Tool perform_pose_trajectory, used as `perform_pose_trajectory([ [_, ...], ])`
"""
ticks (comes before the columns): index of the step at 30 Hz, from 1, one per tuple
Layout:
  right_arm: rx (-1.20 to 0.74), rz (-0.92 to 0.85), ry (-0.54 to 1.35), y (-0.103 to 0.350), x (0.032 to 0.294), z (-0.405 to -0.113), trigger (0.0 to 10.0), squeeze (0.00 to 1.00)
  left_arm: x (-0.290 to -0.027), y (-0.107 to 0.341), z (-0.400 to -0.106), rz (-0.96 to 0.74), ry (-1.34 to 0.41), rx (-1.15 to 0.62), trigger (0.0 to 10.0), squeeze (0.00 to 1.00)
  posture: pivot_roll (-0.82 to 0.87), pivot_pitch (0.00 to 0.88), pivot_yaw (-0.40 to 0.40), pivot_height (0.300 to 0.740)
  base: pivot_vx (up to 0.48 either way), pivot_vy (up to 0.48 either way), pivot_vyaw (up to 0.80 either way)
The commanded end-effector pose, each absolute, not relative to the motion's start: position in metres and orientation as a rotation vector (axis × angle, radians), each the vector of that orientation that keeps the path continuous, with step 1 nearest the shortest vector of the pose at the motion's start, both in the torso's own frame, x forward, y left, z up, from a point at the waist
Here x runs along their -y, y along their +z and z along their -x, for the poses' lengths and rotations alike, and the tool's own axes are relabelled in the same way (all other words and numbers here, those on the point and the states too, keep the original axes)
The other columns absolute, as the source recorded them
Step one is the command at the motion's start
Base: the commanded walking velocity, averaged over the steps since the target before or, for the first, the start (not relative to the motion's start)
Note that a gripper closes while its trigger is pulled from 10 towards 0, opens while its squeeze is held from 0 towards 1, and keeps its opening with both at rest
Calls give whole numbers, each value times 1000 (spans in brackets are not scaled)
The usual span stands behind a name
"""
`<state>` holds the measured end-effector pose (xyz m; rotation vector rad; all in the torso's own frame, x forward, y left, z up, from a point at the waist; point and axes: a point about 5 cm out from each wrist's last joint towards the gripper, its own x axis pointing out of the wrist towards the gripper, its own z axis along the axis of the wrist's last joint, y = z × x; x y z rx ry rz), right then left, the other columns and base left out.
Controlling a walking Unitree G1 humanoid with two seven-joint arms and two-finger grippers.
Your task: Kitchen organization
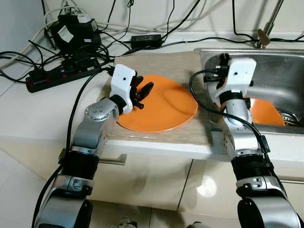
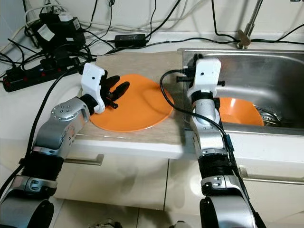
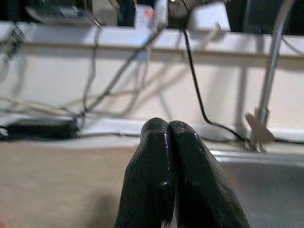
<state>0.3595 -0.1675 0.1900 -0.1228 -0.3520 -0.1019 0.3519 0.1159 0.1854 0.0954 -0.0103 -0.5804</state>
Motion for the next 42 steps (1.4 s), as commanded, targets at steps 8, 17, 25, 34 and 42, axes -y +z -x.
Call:
perform_pose_trajectory([
  [8,193,59,-210,157,194,-360,10000,0,-122,190,-356,-105,-560,18,10000,0,-5,16,88,715,0,0,0],
  [17,295,-49,-89,183,162,-366,10000,0,-123,191,-357,-112,-557,19,10000,0,-3,4,90,715,0,0,0],
  [25,361,-197,95,214,124,-366,10000,0,-123,193,-357,-108,-550,26,10000,0,0,0,79,715,0,0,0],
  [34,323,-218,163,212,109,-362,10000,1000,-123,192,-356,-110,-550,26,10000,0,3,0,77,715,0,0,0],
  [42,281,-259,206,206,99,-357,10000,1000,-124,191,-356,-120,-550,16,10000,0,5,1,75,715,0,0,0],
])
